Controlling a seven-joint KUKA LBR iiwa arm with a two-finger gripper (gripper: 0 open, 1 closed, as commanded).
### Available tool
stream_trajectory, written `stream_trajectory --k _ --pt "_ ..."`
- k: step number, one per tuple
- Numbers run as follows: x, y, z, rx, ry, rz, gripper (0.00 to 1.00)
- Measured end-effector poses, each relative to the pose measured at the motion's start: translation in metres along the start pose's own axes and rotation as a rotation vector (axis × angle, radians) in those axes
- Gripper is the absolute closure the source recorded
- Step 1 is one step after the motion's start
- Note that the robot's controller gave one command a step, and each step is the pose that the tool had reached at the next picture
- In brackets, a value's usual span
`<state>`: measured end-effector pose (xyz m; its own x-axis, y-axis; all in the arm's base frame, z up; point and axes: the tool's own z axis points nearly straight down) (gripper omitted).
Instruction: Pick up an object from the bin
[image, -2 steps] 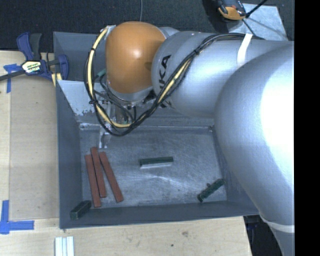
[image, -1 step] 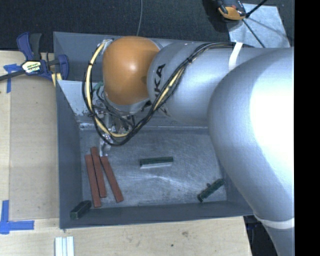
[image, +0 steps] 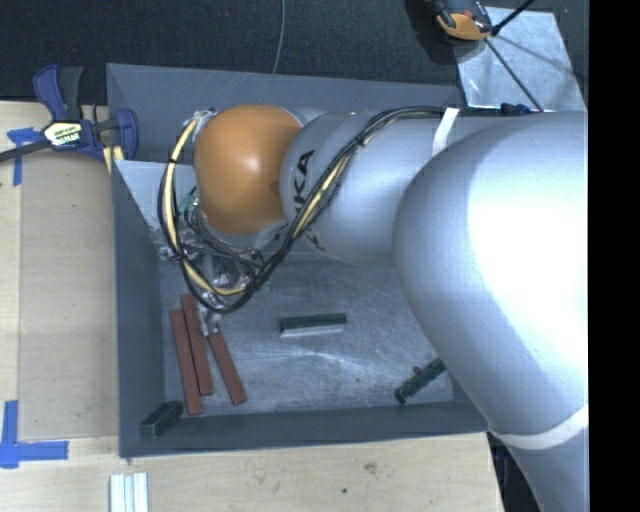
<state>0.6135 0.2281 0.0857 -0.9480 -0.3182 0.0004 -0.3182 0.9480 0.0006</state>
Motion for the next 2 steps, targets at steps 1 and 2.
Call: stream_trajectory --k 1,2 --pt "-0.0179 -0.0007 0.0058 0.0 -0.014 -0.264 1.0" --pt "-0.0179 -0.0007 0.0058 0.0 -0.014 -0.264 1.0"
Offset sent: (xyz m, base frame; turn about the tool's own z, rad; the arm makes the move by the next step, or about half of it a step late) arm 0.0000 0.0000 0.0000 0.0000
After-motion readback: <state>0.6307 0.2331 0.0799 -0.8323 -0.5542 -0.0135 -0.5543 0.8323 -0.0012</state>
